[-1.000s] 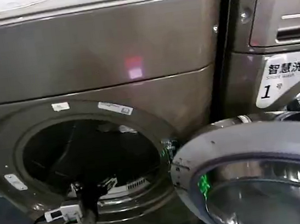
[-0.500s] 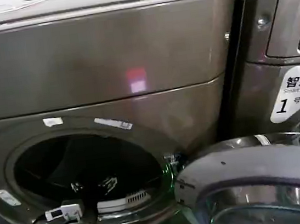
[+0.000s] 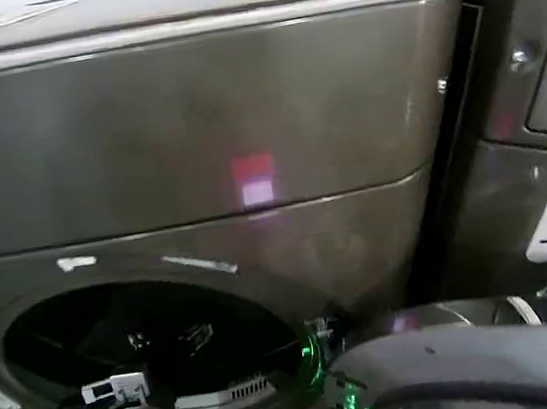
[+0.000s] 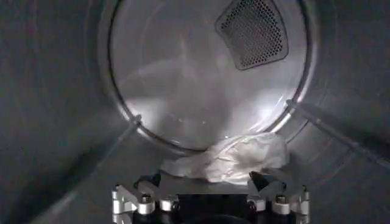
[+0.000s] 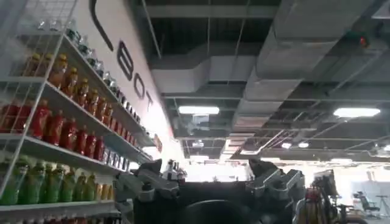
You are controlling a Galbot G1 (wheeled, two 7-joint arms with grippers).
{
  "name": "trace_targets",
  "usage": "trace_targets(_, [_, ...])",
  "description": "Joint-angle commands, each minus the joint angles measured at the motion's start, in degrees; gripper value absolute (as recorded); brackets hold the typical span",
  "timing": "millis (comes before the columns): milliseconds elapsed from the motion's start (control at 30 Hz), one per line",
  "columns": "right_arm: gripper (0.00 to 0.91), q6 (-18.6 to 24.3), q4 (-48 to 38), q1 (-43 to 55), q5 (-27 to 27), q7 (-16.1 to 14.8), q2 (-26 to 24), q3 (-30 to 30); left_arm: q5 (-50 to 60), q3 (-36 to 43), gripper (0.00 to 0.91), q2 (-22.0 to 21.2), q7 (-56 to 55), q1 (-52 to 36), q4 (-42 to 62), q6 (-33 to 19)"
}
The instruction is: Grasp the clothes from the dryer.
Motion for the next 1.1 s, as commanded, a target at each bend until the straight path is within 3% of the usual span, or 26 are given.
trace_targets(33, [0.907, 0.0, 0.0, 0.0, 0.0, 0.0, 0.0, 0.0, 0.1, 0.0, 0.907, 0.0, 0.0, 0.0, -0.1, 2.8])
trace_targets(733, [0.907, 1.6, -0.6, -0.2, -0.1, -0.1, 0.0, -0.2, 1.3, 0.1, 0.907, -0.2, -0.6, -1.2, 0.6, 2.8])
trace_targets(1100, [0.907, 1.8, 0.0, 0.1, 0.0, -0.1, 0.0, -0.8, 1.3, -0.9, 0.907, 0.4, -1.8, -13.7, 8.6, 2.8])
